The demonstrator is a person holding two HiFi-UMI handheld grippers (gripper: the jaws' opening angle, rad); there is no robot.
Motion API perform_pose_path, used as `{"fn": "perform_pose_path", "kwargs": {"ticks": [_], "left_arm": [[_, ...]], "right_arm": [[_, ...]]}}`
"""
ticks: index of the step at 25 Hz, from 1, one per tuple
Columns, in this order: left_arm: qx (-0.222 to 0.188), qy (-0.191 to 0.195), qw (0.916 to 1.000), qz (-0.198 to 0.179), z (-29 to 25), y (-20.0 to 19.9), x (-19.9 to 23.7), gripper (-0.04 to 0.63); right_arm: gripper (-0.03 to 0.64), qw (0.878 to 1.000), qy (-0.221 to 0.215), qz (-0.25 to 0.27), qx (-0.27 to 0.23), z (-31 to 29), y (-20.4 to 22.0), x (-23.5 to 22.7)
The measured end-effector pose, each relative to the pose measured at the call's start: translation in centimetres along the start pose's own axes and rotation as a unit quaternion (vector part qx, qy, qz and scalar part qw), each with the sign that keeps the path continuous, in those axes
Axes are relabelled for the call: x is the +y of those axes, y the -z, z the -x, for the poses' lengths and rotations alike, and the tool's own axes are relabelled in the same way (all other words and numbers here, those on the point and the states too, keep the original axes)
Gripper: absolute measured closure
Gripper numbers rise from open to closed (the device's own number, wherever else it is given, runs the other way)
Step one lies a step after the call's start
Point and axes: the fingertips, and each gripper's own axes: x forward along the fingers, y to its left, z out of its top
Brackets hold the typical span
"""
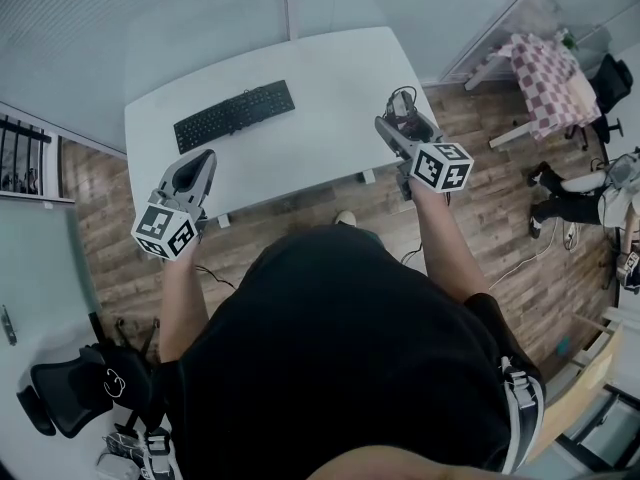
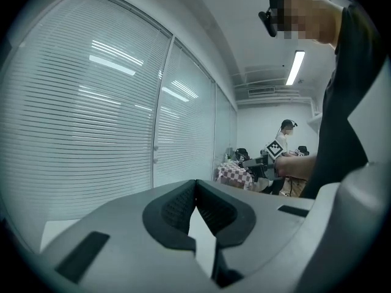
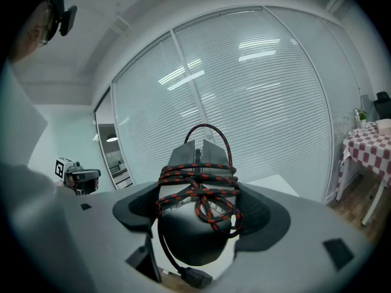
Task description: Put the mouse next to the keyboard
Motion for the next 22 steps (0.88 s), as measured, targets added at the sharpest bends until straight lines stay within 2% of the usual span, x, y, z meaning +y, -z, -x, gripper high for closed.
{"fn": "perform_pose_path", "kwargs": {"ticks": [22], "left_arm": [[0.001,-0.034,0.9992,0.022,-3.9,0.9,0.0,0.572]], "right_arm": [[0.227,0.999,-0.034,0.013,0.023,-3.7,-1.2,-4.3]]}}
